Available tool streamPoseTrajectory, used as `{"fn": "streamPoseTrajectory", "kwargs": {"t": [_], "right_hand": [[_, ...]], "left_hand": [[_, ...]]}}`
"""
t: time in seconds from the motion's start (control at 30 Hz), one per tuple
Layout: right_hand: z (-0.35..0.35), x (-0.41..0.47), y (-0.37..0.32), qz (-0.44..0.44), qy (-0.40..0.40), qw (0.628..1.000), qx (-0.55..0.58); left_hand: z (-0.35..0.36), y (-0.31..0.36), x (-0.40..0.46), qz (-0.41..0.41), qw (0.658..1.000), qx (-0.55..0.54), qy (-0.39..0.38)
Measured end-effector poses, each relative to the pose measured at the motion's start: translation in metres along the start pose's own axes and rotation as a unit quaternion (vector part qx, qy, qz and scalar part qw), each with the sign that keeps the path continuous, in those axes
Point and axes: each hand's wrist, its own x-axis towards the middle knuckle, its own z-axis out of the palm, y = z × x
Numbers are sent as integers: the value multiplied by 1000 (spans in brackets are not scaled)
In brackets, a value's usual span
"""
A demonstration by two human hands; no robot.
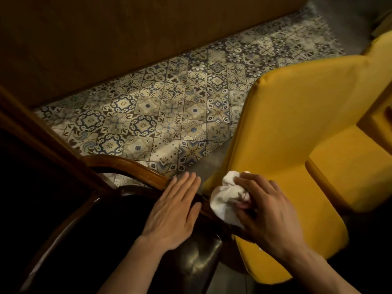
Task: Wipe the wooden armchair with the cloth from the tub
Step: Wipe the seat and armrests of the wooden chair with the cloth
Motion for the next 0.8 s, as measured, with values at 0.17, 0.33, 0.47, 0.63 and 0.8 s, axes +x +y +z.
{"fn": "streamPoseTrajectory", "kwargs": {"t": [0.17, 0.33, 0.47, 0.63, 0.8], "right_hand": [[19, -24, 2, -70, -61, 996, 2], [49, -27, -8, -100, -94, 985, -100], [47, -34, 5, -129, -109, 978, -124], [31, -67, 37, -91, -131, 978, -133], [25, -78, 55, -95, -118, 978, -145]], "left_hand": [[6, -4, -5, 12, 999, 32, -26], [11, -2, -2, 25, 997, 53, -54], [13, -5, -2, 26, 996, 52, -64], [14, -5, -3, 32, 997, 46, -57], [18, -2, -4, 28, 999, 7, -15]]}}
